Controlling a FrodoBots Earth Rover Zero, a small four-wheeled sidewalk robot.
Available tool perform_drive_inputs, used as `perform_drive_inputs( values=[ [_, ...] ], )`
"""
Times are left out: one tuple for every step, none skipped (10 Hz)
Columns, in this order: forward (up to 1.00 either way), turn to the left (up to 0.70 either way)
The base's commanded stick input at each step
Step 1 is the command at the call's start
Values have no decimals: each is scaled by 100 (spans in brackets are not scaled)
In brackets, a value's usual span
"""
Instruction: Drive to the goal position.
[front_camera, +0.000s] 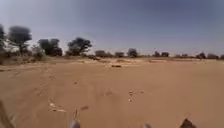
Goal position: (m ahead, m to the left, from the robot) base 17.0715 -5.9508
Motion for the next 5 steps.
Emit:
perform_drive_inputs(
  values=[
    [50,0],
    [50,0],
    [50,0],
    [50,0],
    [50,0]
  ],
)
